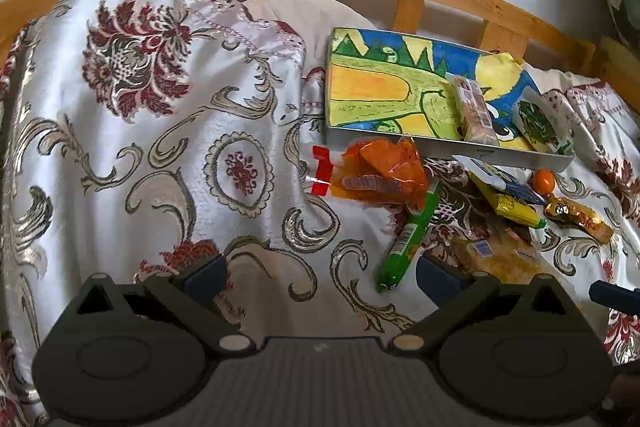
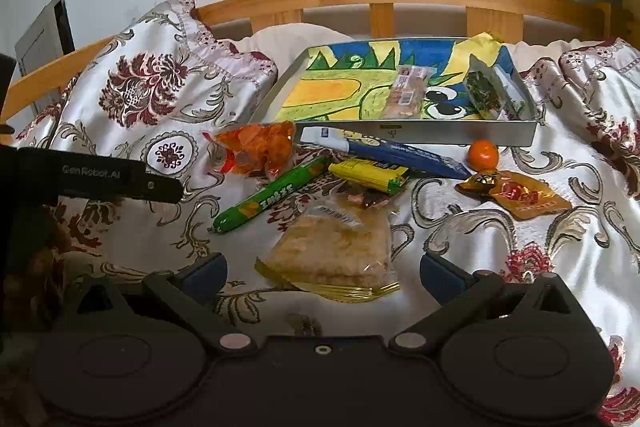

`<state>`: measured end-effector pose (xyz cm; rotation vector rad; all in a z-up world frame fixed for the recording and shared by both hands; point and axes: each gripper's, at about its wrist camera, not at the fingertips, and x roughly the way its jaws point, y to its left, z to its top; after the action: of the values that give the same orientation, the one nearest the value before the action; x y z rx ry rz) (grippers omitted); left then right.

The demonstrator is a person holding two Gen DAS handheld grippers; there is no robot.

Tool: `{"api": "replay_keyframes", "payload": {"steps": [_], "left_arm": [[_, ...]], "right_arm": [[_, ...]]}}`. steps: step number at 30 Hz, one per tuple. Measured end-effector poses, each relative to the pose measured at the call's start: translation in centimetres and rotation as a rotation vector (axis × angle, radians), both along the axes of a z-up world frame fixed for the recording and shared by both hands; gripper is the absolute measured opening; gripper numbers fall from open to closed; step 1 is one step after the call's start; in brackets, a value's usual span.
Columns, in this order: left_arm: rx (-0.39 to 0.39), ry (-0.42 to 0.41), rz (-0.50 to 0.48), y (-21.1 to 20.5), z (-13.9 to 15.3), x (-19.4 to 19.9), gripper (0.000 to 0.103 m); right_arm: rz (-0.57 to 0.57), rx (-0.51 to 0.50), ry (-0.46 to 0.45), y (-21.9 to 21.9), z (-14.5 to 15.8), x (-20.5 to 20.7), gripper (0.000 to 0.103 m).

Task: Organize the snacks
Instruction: 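Grasp the green stick snack with the left tool while the right tool grasps the puffed-rice bag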

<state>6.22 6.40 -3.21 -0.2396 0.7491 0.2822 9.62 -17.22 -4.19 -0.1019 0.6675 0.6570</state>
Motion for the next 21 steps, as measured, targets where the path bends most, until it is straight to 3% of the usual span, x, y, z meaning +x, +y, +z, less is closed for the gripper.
{"api": "replay_keyframes", "payload": {"steps": [16,21], "left_arm": [[0.034,0.007,-0.080,-0.9,-0.9,4.5,0.102],[0.060,0.035,-0.162,-1.5,-1.4,6.2,0.102]], "right_arm": [[-0.024,-0.057,-0.006,2.0,-0.8,1.5,0.102],[-0.029,-0.084,-0.001,3.0,-1.5,2.2,0.102]]}}
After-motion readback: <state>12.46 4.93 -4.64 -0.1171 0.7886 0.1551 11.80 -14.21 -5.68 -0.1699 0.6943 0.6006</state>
